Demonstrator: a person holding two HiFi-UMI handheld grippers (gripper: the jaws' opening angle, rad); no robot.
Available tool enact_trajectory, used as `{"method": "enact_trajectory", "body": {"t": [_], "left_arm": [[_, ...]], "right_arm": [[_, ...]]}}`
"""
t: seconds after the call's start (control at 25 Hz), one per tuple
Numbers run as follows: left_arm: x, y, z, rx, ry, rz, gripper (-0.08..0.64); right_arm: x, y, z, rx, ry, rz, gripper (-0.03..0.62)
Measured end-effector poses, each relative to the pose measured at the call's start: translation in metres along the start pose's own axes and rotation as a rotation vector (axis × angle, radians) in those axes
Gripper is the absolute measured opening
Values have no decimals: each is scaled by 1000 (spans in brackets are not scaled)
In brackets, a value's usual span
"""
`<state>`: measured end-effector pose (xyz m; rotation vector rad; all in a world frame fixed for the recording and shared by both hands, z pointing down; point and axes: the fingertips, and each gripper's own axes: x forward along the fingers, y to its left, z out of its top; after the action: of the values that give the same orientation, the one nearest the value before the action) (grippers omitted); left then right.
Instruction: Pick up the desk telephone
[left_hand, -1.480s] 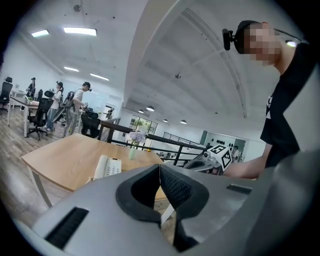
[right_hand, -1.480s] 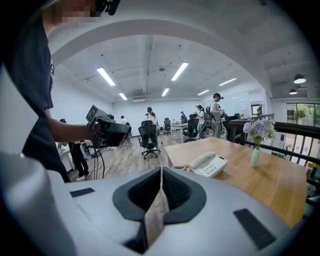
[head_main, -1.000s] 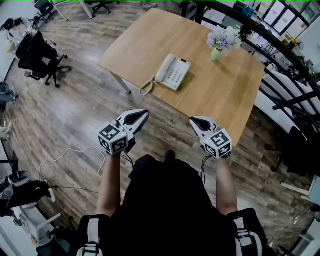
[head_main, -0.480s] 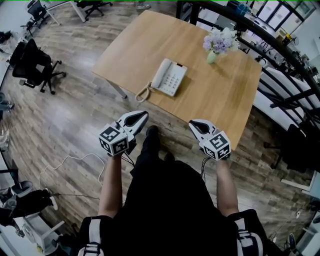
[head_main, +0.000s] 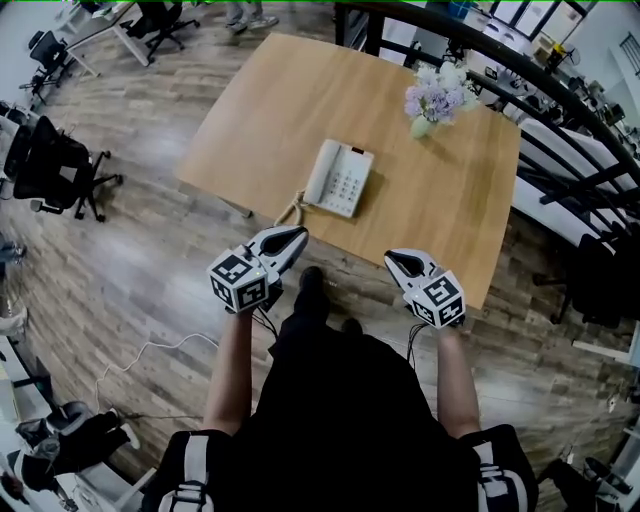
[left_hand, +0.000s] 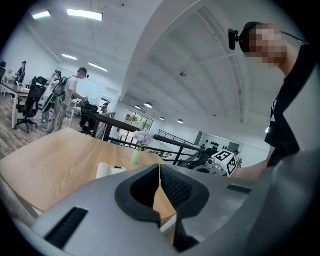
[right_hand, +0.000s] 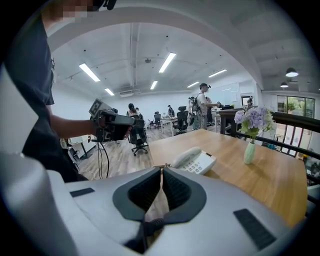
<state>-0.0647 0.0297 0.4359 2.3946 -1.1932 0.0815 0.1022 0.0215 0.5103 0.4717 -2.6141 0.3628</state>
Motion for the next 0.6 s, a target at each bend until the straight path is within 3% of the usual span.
{"method": "enact_trajectory", "body": {"t": [0.32,0.6], "left_arm": [[21,42,7,22,79,-76,21],[30,65,18,16,82,-170,21]], "right_arm": [[37,-11,6,44,29,-28,26],[63,-19,27,73,17,-59,26]]}}
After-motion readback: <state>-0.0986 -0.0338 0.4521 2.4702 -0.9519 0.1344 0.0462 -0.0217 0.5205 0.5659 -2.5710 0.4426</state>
